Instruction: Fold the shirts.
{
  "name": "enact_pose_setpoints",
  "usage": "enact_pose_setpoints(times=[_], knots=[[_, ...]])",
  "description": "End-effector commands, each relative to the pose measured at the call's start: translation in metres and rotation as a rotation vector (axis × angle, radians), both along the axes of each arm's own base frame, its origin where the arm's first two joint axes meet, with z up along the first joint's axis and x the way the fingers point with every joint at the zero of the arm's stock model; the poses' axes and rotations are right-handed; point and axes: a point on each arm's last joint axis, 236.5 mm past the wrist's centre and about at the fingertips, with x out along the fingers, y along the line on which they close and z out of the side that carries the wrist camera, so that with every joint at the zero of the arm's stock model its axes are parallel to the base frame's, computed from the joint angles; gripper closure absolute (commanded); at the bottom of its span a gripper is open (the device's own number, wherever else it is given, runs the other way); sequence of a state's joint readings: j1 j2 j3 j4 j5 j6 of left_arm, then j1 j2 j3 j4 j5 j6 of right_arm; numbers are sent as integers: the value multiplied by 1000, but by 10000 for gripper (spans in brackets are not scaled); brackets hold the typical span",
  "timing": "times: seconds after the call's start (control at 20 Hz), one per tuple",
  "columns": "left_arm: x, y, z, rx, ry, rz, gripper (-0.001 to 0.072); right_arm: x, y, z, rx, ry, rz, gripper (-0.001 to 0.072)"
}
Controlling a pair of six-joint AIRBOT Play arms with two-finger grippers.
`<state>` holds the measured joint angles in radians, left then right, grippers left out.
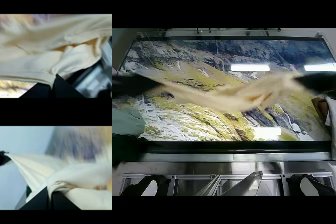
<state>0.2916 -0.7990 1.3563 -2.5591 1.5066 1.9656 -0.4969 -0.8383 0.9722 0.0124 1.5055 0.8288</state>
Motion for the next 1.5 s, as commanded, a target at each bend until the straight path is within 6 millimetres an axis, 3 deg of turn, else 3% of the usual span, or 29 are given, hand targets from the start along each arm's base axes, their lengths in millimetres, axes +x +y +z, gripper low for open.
enact_pose_setpoints(times=[0.0,0.05,0.1,0.2,0.3,0.45,0.6,0.7,0.85,0.95,1.0,1.05,1.1,1.15,1.2,1.3,1.35,1.45], knots=[[-93,-2,167,245,-599,223,679,-101,-9,178,128,-630,-228,692],[-103,2,195,303,-704,309,679,-118,-1,196,139,-704,-232,691],[-108,5,208,343,-748,353,679,-129,4,208,169,-739,-217,691],[-102,8,209,320,-709,317,679,-135,-3,224,245,-760,-230,691],[-81,3,186,253,-596,176,679,-126,-9,222,237,-744,-264,691],[-33,-4,119,229,-353,20,679,-86,-15,187,65,-634,-370,691],[50,12,26,318,-109,36,679,-14,-58,111,-101,-340,-557,691],[105,18,-47,338,48,21,679,34,-66,56,-48,-199,-539,690],[173,33,-152,330,223,36,679,129,-56,-83,-71,85,-613,688],[213,49,-208,303,296,99,676,178,-49,-171,-185,219,-689,684],[226,59,-229,287,335,125,657,194,-43,-198,-204,269,-676,592],[235,70,-242,276,369,146,432,208,-36,-217,-203,308,-632,280],[242,80,-252,259,405,173,217,218,-31,-226,-189,325,-586,121],[246,91,-259,238,450,200,-13,224,-30,-226,-156,336,-537,129],[244,102,-263,210,510,223,3,226,-35,-220,-111,346,-506,129],[223,112,-270,185,632,181,4,217,-59,-202,-44,346,-478,133],[208,111,-272,161,690,147,64,209,-73,-194,-17,350,-457,133],[178,102,-278,74,798,86,344,186,-96,-195,-17,382,-412,133]])
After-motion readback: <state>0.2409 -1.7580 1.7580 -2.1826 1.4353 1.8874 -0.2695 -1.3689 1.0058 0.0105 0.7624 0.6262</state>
